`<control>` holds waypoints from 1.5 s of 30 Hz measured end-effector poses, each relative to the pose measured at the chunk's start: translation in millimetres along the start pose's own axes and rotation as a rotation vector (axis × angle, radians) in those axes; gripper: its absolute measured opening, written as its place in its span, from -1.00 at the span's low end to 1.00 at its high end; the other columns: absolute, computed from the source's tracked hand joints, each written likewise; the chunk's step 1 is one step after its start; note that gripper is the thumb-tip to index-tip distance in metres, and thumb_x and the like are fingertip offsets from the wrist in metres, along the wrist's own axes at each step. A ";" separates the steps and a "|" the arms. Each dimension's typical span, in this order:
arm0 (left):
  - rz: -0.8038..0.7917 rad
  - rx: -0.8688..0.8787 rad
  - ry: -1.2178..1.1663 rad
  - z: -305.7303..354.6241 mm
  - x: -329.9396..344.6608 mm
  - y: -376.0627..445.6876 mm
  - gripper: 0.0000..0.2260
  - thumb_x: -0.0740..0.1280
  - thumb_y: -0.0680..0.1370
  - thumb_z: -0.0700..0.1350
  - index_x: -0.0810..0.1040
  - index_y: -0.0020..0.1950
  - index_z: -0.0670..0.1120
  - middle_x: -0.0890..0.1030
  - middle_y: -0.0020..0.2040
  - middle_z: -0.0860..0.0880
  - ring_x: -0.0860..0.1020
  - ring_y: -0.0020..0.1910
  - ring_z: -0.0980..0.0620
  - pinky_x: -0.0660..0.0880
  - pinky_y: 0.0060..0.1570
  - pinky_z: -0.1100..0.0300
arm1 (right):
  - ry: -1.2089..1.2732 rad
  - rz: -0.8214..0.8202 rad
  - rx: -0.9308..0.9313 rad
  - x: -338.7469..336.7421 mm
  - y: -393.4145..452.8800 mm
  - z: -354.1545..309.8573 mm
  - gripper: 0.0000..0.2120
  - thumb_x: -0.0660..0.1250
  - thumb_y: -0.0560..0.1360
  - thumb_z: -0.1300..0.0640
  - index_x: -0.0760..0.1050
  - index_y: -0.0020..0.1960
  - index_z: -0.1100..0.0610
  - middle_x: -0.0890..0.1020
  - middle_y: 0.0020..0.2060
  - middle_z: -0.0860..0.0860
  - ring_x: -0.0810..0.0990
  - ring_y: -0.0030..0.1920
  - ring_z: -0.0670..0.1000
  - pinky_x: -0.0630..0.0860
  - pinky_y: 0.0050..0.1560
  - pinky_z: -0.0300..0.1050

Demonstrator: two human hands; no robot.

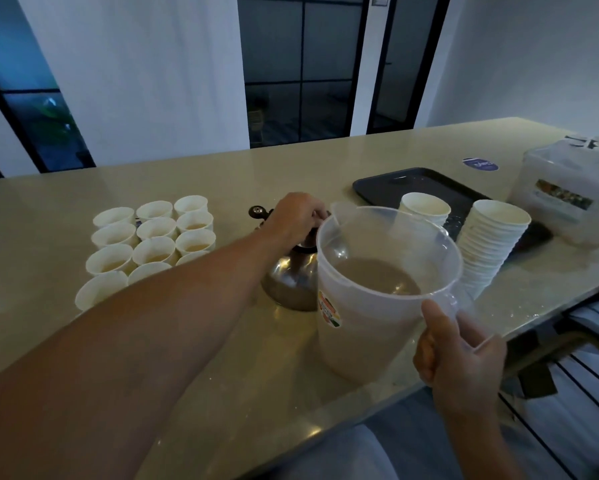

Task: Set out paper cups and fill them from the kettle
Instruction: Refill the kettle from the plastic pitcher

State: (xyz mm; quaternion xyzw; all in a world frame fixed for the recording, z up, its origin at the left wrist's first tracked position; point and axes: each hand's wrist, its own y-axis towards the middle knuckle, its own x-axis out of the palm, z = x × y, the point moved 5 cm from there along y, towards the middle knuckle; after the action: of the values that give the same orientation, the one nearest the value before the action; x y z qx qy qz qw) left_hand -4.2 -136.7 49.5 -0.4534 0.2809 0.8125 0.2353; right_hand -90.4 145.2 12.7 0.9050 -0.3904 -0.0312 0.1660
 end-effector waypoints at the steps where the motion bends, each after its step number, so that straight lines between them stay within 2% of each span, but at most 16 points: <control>1: -0.024 0.009 0.031 1.4 0.3 0.5 -0.63 0.37 0.54 -0.25 0.43 -0.40 0.09 0.41 -0.34 0.12 0.36 -0.37 0.21 0.27 -0.33 0.27 | -0.003 0.000 -0.007 -0.3 0.1 0.3 -0.33 0.42 0.31 -0.41 0.38 -0.45 0.20 0.35 -0.59 0.17 0.33 -0.59 0.05 0.31 -0.54 -0.15; 3: -0.081 0.014 0.072 3.4 -0.8 1.8 -0.59 0.35 0.54 -0.27 0.37 -0.41 0.11 0.41 -0.34 0.10 0.35 -0.39 0.18 0.27 -0.36 0.26 | -0.010 0.007 -0.008 -1.8 -0.1 1.0 -0.30 0.41 0.31 -0.41 0.38 -0.44 0.24 0.35 -0.59 0.19 0.33 -0.58 0.07 0.31 -0.52 -0.10; 6: -0.163 -0.001 0.120 0.3 -2.5 4.9 -0.69 0.40 0.54 -0.21 0.47 -0.33 0.10 0.48 -0.32 0.10 0.43 -0.36 0.15 0.33 -0.35 0.24 | -0.024 0.006 -0.006 -2.2 -0.1 1.3 -0.31 0.41 0.32 -0.42 0.39 -0.43 0.23 0.36 -0.59 0.18 0.33 -0.57 0.08 0.31 -0.51 -0.07; 9: -0.202 -0.012 0.132 -6.9 -1.3 3.2 -0.76 0.45 0.51 -0.10 0.51 -0.31 0.10 0.47 -0.32 0.16 0.43 -0.33 0.16 0.37 -0.29 0.22 | -0.013 0.004 0.002 -1.8 -0.6 0.1 -0.32 0.41 0.30 -0.43 0.39 -0.45 0.21 0.36 -0.59 0.16 0.33 -0.57 0.06 0.30 -0.51 -0.10; 12: -0.214 0.011 0.132 -9.5 0.2 -1.3 -0.92 0.49 0.48 0.00 0.63 -0.09 0.05 0.47 -0.22 0.17 0.45 -0.22 0.11 0.37 -0.19 0.19 | 0.000 0.000 0.012 -0.5 -1.1 -1.9 -0.36 0.41 0.28 -0.44 0.42 -0.46 0.15 0.36 -0.61 0.06 0.33 -0.58 0.02 0.31 -0.53 -0.18; 15: -0.283 0.026 0.187 -7.8 1.2 -2.6 -0.81 0.51 0.44 -0.05 0.62 0.00 -0.01 0.46 -0.21 0.17 0.47 -0.18 0.07 0.39 -0.17 0.19 | 0.006 -0.002 0.005 0.0 -1.3 -1.6 -0.34 0.42 0.31 -0.40 0.38 -0.45 0.20 0.34 -0.60 0.10 0.31 -0.57 0.03 0.29 -0.53 -0.17; 18: -0.337 0.031 0.220 -4.2 0.5 -0.1 -0.71 0.51 0.44 -0.04 0.58 0.12 -0.02 0.48 -0.11 0.11 0.47 -0.08 0.02 0.46 -0.07 0.13 | 0.001 0.001 -0.003 -0.4 -1.5 -0.7 -0.33 0.41 0.33 -0.39 0.37 -0.43 0.22 0.33 -0.58 0.18 0.31 -0.57 0.05 0.29 -0.54 -0.16; 19: -0.365 0.036 0.233 -1.8 0.8 0.6 -0.73 0.50 0.46 -0.03 0.56 0.11 0.00 0.46 -0.11 0.11 0.46 -0.07 0.02 0.47 -0.03 0.11 | 0.002 0.001 -0.002 -0.3 -1.9 -0.2 -0.33 0.41 0.33 -0.39 0.37 -0.43 0.21 0.33 -0.58 0.17 0.31 -0.57 0.04 0.29 -0.54 -0.16; 21: -0.426 0.034 0.258 3.3 1.1 1.7 -0.85 0.47 0.49 -0.06 0.50 -0.09 0.07 0.44 -0.20 0.14 0.46 -0.09 0.01 0.50 0.04 0.06 | 0.009 0.000 0.000 0.1 -1.9 0.2 -0.34 0.42 0.32 -0.40 0.37 -0.45 0.20 0.33 -0.60 0.12 0.30 -0.58 0.03 0.28 -0.54 -0.18; 22: -0.451 0.033 0.271 5.9 1.0 1.6 -0.79 0.47 0.50 -0.08 0.45 -0.19 0.10 0.43 -0.23 0.15 0.47 -0.11 0.00 0.51 0.07 0.03 | 0.007 0.002 0.003 0.3 -2.3 0.3 -0.34 0.42 0.32 -0.40 0.37 -0.45 0.19 0.34 -0.60 0.10 0.30 -0.58 0.03 0.28 -0.54 -0.18; 24: -0.465 0.030 0.279 8.3 -0.5 2.6 -0.71 0.46 0.51 -0.10 0.39 -0.26 0.13 0.45 -0.25 0.13 0.50 -0.15 0.00 0.55 0.10 -0.01 | -0.011 0.002 -0.002 -0.1 -2.4 0.1 -0.37 0.41 0.33 -0.40 0.39 -0.44 0.17 0.35 -0.59 0.11 0.32 -0.57 0.03 0.30 -0.54 -0.18; 27: -0.471 0.032 0.300 7.3 -2.2 2.8 -0.70 0.47 0.50 -0.08 0.39 -0.28 0.15 0.46 -0.27 0.13 0.45 -0.28 0.12 0.55 0.06 0.01 | -0.016 0.000 0.005 -0.5 -2.6 -1.0 -0.36 0.40 0.33 -0.41 0.39 -0.43 0.18 0.35 -0.59 0.14 0.32 -0.57 0.05 0.29 -0.54 -0.16; 30: -0.471 0.041 0.307 11.0 -3.4 3.3 -0.69 0.47 0.50 -0.11 0.39 -0.29 0.15 0.45 -0.28 0.13 0.44 -0.30 0.13 0.54 0.04 0.03 | -0.002 -0.008 0.006 0.8 -1.9 -2.7 -0.37 0.41 0.32 -0.41 0.40 -0.45 0.15 0.35 -0.60 0.07 0.31 -0.58 0.02 0.28 -0.54 -0.18; 33: -0.462 0.030 0.320 12.7 -3.4 2.8 -0.68 0.45 0.52 -0.13 0.38 -0.31 0.12 0.44 -0.30 0.12 0.42 -0.32 0.16 0.53 0.02 0.04 | -0.006 -0.008 0.012 -0.2 -1.6 -2.1 -0.33 0.40 0.31 -0.42 0.37 -0.44 0.20 0.35 -0.59 0.10 0.31 -0.57 0.04 0.28 -0.52 -0.15; 42: -0.435 -0.044 0.333 8.2 -12.8 3.3 -0.68 0.48 0.49 -0.08 0.39 -0.32 0.16 0.45 -0.29 0.12 0.44 -0.32 0.13 0.59 -0.05 0.01 | -0.045 -0.022 0.007 0.4 -2.3 -3.4 -0.46 0.38 0.35 -0.36 0.46 -0.41 0.12 0.41 -0.58 0.08 0.38 -0.55 0.01 0.37 -0.52 -0.15; 45: -0.445 -0.074 0.324 8.0 -11.5 5.3 -0.68 0.48 0.49 -0.10 0.41 -0.33 0.14 0.46 -0.29 0.09 0.47 -0.32 0.09 0.62 -0.03 -0.03 | -0.029 -0.016 0.017 1.1 -2.4 -5.5 -0.40 0.38 0.31 -0.44 0.44 -0.43 0.12 0.40 -0.59 0.04 0.37 -0.57 -0.01 0.35 -0.53 -0.16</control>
State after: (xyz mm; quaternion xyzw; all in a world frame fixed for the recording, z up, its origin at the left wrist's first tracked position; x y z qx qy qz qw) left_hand -6.9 -136.7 64.2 -0.6364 0.1782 0.6674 0.3433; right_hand -86.9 147.5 17.3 0.9089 -0.3859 -0.0425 0.1524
